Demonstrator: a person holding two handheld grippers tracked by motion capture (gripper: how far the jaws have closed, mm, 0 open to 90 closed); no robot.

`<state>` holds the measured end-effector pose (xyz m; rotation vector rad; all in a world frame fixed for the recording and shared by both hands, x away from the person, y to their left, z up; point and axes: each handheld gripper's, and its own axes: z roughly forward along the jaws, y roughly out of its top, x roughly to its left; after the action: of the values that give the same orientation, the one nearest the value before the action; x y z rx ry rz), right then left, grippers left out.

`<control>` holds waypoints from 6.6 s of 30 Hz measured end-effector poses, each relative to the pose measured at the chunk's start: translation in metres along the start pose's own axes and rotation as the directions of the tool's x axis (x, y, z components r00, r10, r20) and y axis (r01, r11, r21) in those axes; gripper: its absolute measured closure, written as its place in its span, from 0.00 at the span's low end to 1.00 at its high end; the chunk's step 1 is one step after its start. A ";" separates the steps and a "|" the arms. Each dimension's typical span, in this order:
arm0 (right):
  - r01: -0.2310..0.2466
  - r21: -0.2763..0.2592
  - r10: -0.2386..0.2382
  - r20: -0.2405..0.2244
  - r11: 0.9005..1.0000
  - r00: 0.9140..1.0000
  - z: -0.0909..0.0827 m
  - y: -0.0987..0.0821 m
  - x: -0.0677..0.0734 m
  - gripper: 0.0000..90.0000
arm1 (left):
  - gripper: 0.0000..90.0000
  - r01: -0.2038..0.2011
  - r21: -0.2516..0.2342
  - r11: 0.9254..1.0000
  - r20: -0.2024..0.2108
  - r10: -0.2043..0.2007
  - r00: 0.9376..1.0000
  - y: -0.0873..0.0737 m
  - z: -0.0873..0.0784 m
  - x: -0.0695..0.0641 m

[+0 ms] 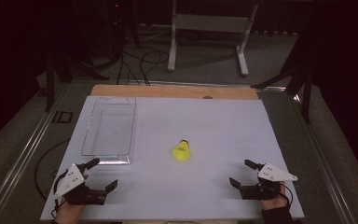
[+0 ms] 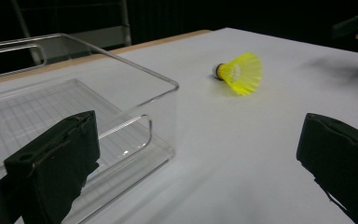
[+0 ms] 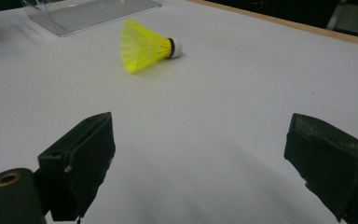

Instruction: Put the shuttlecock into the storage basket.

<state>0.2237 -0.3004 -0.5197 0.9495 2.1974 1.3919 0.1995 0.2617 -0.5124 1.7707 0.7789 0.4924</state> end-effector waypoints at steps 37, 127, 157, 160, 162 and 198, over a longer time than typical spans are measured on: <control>0.007 -0.018 -0.008 -0.001 1.000 1.000 -0.002 0.005 0.001 0.10 | 0.00 -0.212 0.494 0.843 0.260 0.090 0.962 0.053 0.012 -0.011; -0.017 -0.011 0.017 -0.024 1.000 1.000 0.002 0.006 0.001 0.10 | 0.00 -0.258 0.784 0.564 0.314 -0.003 0.949 0.154 0.193 -0.060; -0.023 -0.011 0.023 -0.045 1.000 0.999 0.003 0.006 0.001 0.10 | 0.13 -0.115 0.736 0.667 0.169 -0.017 0.985 0.123 0.241 -0.045; -0.026 -0.007 0.025 -0.049 1.000 0.998 0.003 0.006 0.001 0.10 | 0.18 -0.083 0.734 0.674 0.145 -0.036 0.989 0.121 0.245 -0.044; -0.025 -0.007 0.024 -0.049 1.000 0.998 0.003 0.006 0.001 0.10 | 0.18 -0.083 0.745 0.662 0.134 -0.026 0.991 0.117 0.249 -0.045; -0.024 0.007 0.024 -0.048 1.000 0.999 0.005 0.005 0.001 0.10 | 0.99 -0.036 0.790 0.612 0.067 -0.028 0.997 0.098 0.281 -0.051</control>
<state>0.2281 -0.2948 -0.5172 0.9575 2.2333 1.4342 0.3763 0.0171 -0.5091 2.6031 1.0357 0.0452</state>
